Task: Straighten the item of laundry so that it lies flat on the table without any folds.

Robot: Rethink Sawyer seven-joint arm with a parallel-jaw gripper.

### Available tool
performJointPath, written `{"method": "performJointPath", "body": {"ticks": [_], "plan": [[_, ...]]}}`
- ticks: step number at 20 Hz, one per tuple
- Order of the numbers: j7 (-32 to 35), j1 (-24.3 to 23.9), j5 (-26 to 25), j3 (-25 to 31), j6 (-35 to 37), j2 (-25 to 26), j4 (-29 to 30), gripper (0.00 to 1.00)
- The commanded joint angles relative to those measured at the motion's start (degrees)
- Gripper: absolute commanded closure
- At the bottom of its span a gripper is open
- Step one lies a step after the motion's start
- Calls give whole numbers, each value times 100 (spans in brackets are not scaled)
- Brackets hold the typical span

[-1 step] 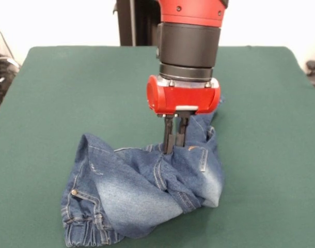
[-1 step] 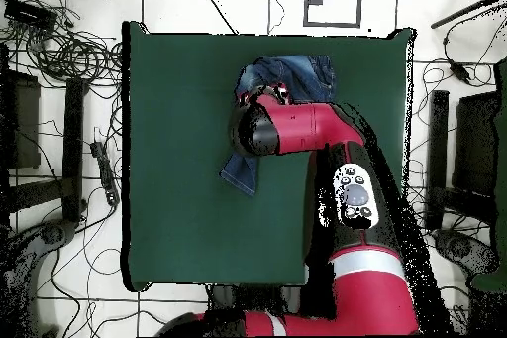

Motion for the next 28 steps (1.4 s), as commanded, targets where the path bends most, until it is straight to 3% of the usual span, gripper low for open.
{"method": "performJointPath", "body": {"ticks": [1,3,4,7,10,17,23,28], "plan": [[806,193,-185,-40,-486,57,535,100],[778,-1,-193,228,-875,71,711,100],[710,-288,-316,627,-1398,95,898,100],[592,-1355,-1098,2012,-2663,318,1393,100],[921,-2009,-1821,2794,-3255,621,1539,100],[1427,-2746,-3005,3830,-3291,1335,1477,100],[1412,-2929,-3480,4123,-3233,1606,1379,100],[1580,-3787,-4419,5331,-2334,2213,1645,100]]}}
